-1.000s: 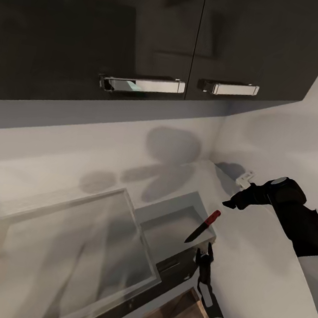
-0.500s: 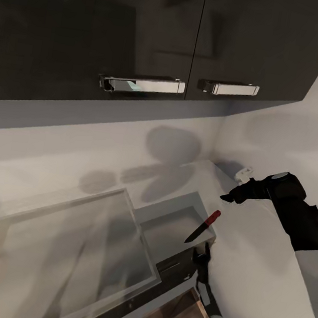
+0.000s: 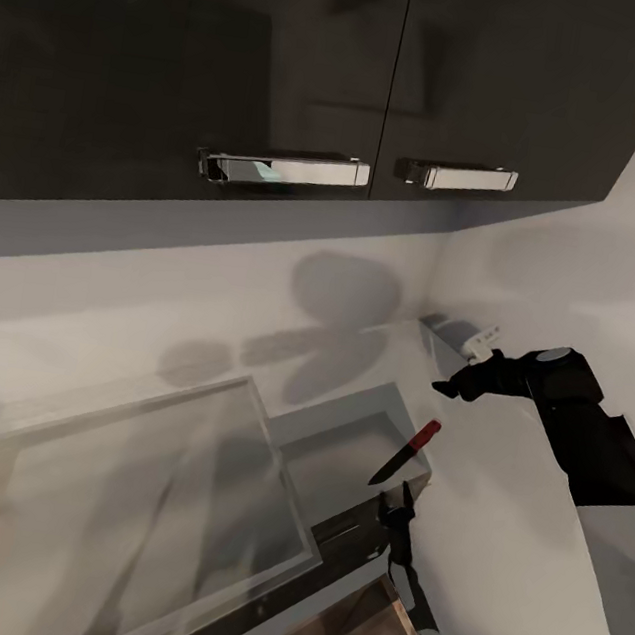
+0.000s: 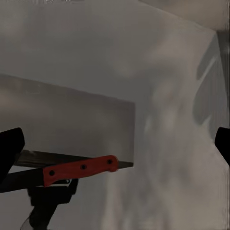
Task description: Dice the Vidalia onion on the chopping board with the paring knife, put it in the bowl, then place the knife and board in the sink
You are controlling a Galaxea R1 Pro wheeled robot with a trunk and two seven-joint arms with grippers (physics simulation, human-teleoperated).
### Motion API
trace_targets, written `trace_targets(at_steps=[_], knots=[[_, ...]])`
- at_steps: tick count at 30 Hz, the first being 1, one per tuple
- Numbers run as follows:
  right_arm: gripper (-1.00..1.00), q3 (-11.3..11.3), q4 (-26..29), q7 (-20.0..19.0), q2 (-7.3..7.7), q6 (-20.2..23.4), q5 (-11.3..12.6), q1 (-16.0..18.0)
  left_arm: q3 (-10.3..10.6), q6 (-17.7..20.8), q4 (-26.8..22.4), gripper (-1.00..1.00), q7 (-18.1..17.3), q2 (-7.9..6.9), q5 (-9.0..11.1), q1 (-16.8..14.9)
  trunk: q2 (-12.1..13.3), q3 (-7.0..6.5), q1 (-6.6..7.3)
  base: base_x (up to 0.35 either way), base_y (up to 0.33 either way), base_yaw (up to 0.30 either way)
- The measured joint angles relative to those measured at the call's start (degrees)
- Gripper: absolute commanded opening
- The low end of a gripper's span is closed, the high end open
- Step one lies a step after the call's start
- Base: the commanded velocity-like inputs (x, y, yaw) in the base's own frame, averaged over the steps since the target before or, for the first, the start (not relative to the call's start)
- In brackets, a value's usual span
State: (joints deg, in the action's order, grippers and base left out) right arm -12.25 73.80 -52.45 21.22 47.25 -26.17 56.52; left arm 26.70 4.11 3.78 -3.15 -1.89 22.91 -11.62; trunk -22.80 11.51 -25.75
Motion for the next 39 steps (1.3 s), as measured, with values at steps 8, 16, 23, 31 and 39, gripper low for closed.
trace_targets(at_steps=[8, 16, 23, 31, 39], knots=[[1.0, 0.75, 0.55, 0.88, 0.07, -2.59, 0.0, 0.02, -1.59, -0.08, 0.18, 1.0, 0.03, -0.01, 0.78, 0.0, 0.0, 0.0, 0.0, 0.0, 0.0, 0.0], [1.0, 0.77, -11.46, 19.93, -4.77, -12.72, -3.5, 1.94, -5.48, -0.09, 0.39, 1.0, 0.03, -0.15, 0.98, 0.0, -0.02, 0.0, 0.01, 0.0, 0.0, 0.0], [1.0, 0.9, -42.18, 29.75, -10.32, -15.89, -4.34, 20.19, -5.64, -0.12, 0.42, 1.0, -0.01, 0.02, 1.0, 0.01, 0.0, -0.01, -0.01, 0.0, 0.0, 0.0], [1.0, 0.15, -51.01, 23.36, -13.47, -23.12, -4.64, 26.91, -5.64, -0.13, 0.5, 1.0, -0.05, -0.2, 1.0, 0.01, 0.0, 0.0, 0.0, 0.0, 0.0, 0.0], [1.0, -2.25, -50.93, -0.19, -12.08, -31.72, -11.65, 27.03, -5.64, -0.09, 0.5, 1.0, -0.05, -0.23, 1.0, 0.01, 0.0, 0.0, 0.0, 0.0, 0.0, 0.0]])
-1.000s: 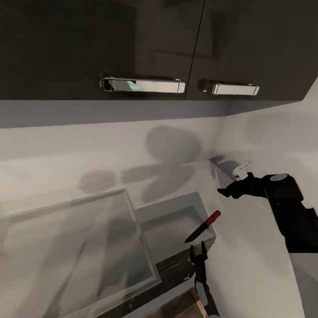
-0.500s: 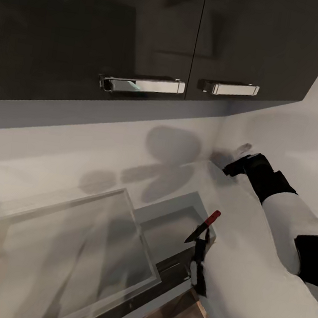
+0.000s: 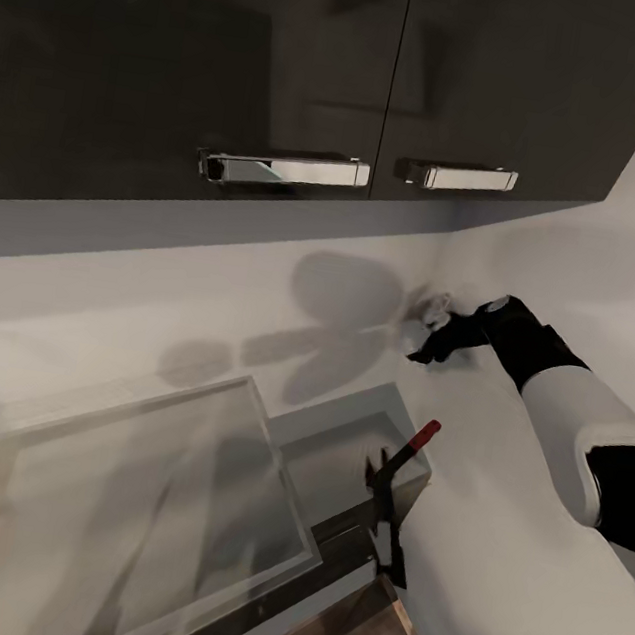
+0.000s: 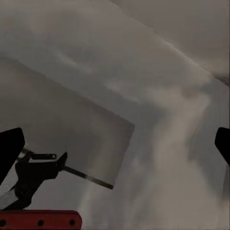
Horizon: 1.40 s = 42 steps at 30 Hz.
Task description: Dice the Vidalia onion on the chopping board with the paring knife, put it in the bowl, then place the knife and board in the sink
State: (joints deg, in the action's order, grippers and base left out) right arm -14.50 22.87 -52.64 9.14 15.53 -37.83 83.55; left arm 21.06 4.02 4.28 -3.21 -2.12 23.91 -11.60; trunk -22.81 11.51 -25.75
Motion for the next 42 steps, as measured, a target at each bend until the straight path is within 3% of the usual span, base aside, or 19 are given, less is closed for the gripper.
trace_targets(at_steps=[2, 6, 7, 11, 16, 36, 42], knots=[[1.0, -0.08, 0.48, -10.89, 2.07, -7.22, -2.4, 0.0, 0.0, 0.01, -0.01, 1.0, 0.0, -0.05, 0.05, 0.0, 0.0, 0.0, 0.0, 0.0, 0.0, 0.0], [1.0, -0.13, 1.21, -16.96, 4.37, -10.45, -4.32, 0.01, -0.01, 0.01, -0.02, 1.0, 0.0, -0.14, 0.08, 0.0, 0.0, 0.0, 0.0, 0.0, 0.0, 0.0], [1.0, -0.16, 1.38, -18.04, 4.78, -11.06, -6.28, 0.0, -0.02, 0.01, -0.02, 1.0, 0.0, -0.16, 0.08, 0.0, 0.0, 0.0, 0.0, 0.0, 0.0, 0.0], [1.0, -0.12, 1.53, -19.06, 5.15, -12.68, -12.2, 0.0, 0.0, 0.01, -0.01, 1.0, 0.0, -0.17, 0.09, 0.0, 0.0, 0.0, 0.0, 0.0, 0.0, 0.0], [1.0, -0.19, 1.5, -19.35, 5.34, -16.57, -14.62, -0.01, 0.0, 0.01, 0.0, 1.0, 0.0, -0.18, 0.09, 0.0, 0.01, 0.23, 0.0, 0.0, 0.0, 0.0], [1.0, -0.54, 1.43, -19.44, 5.48, -19.47, -15.25, 0.0, -0.03, 0.01, -0.05, 1.0, 0.04, 0.0, 0.09, -0.01, 0.0, 2.08, 0.0, 0.0, 0.0, 0.0], [1.0, -4.49, 1.42, -19.15, 4.12, -19.58, -17.96, -0.01, -0.07, 0.01, -0.08, 1.0, 0.08, 0.16, 0.09, -0.01, 0.0, 2.64, -0.01, 0.0, 0.0, 0.0]])
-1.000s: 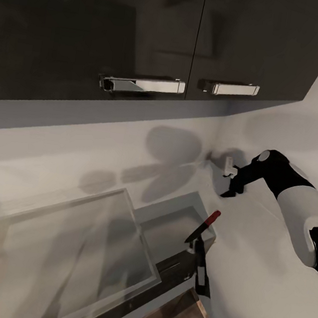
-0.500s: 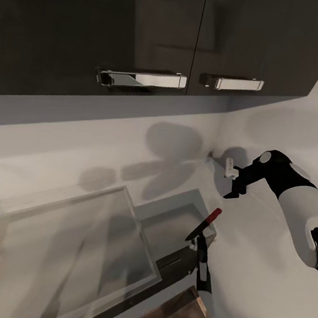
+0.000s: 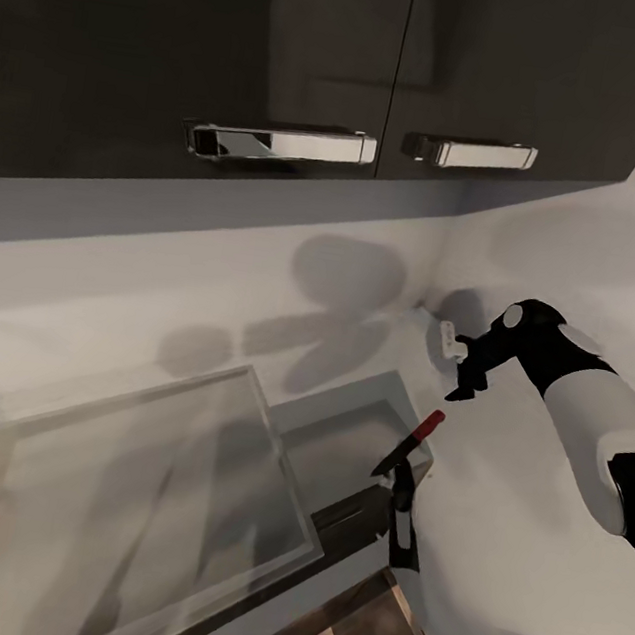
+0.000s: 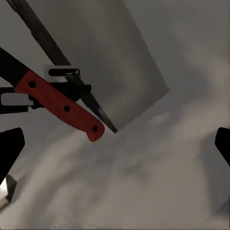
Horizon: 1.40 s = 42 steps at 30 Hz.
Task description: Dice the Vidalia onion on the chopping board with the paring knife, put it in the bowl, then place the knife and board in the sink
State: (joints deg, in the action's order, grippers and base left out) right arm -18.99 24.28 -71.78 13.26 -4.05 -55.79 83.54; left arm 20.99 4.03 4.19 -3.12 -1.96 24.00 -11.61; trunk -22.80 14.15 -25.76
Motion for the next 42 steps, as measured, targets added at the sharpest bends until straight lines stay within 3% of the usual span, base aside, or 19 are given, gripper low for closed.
trace_targets(at_steps=[9, 17, 24, 35, 37, 42], knots=[[1.0, -0.94, -0.04, 0.12, -0.95, -0.06, -0.51, 0.0, -0.01, 0.0, 0.0, 1.0, 0.01, 0.01, 0.0, 0.0, 0.0, 0.84, 0.0, 0.0, 0.0, 0.0], [1.0, -1.03, -0.01, 0.2, -4.05, -0.02, -0.9, 0.0, -0.01, 0.0, 0.0, 1.0, 0.0, 0.03, 0.0, 0.0, 0.0, 1.59, 0.0, 0.0, 0.0, 0.0], [1.0, -1.0, -0.01, 1.5, -6.59, -0.01, -5.63, 0.0, -0.01, 0.0, 0.0, 1.0, 0.0, 0.02, 0.0, 0.0, 0.0, 2.24, 0.0, 0.0, 0.0, 0.0], [1.0, -1.0, 0.0, 1.53, -6.51, -1.19, -6.5, 0.0, -0.01, 0.0, 0.0, 1.0, -0.02, 0.02, 0.0, 0.0, -0.01, 3.27, 0.0, 0.0, 0.0, 0.0], [1.0, -1.07, 0.0, 1.23, -5.81, -4.6, -6.55, 0.0, -0.01, 0.0, 0.0, 1.0, -0.02, 0.03, 0.0, 0.0, -0.01, 3.45, 0.0, 0.0, 0.0, 0.0], [1.0, -1.09, -0.07, 1.02, -4.06, -6.71, -6.55, 0.0, -0.01, 0.0, -0.01, 1.0, -0.02, 0.03, 0.0, 0.0, -0.01, 3.87, 0.0, 0.0, 0.0, 0.0]])
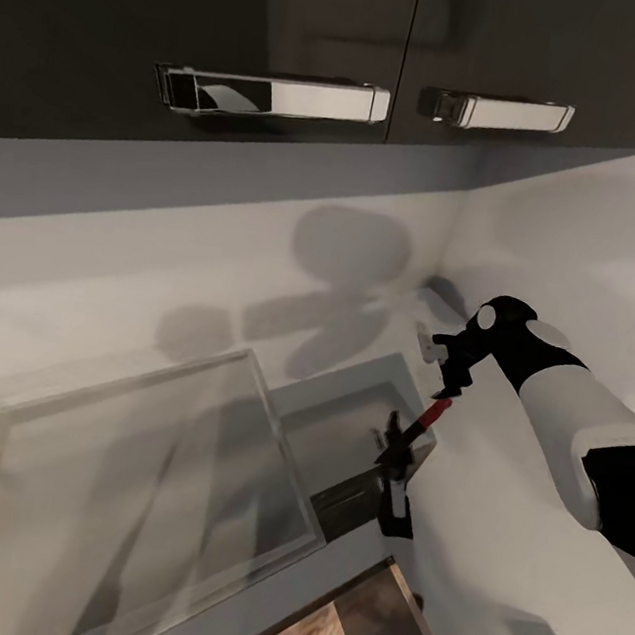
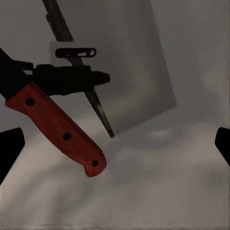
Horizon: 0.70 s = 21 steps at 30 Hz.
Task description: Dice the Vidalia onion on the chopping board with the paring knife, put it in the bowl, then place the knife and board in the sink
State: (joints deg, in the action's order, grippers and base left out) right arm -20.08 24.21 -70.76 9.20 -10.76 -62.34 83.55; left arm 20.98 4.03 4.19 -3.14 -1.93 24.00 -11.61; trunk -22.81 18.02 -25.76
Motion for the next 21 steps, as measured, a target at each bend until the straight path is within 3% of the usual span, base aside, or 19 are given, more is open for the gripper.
trace_targets(at_steps=[7, 15, 21], knots=[[1.0, 0.0, -0.01, -0.67, 1.59, -0.71, -1.25, 0.0, 0.0, 0.0, 0.0, 1.0, -0.02, 0.06, 0.0, 0.0, 0.0, 0.59, 0.0, 0.0, 0.0, 0.0], [1.0, 0.08, -0.33, -2.47, 1.65, -1.5, -4.61, 0.0, 0.0, 0.0, 0.0, 1.0, -0.05, 0.13, 0.0, 0.0, 0.0, 1.31, 0.0, 0.0, 0.0, 0.0], [1.0, 0.17, -0.39, -7.65, 1.43, -1.63, -4.87, 0.0, 0.0, 0.0, 0.0, 1.0, -0.06, 0.16, 0.0, 0.0, 0.0, 1.8, 0.0, 0.0, 0.0, 0.0]])
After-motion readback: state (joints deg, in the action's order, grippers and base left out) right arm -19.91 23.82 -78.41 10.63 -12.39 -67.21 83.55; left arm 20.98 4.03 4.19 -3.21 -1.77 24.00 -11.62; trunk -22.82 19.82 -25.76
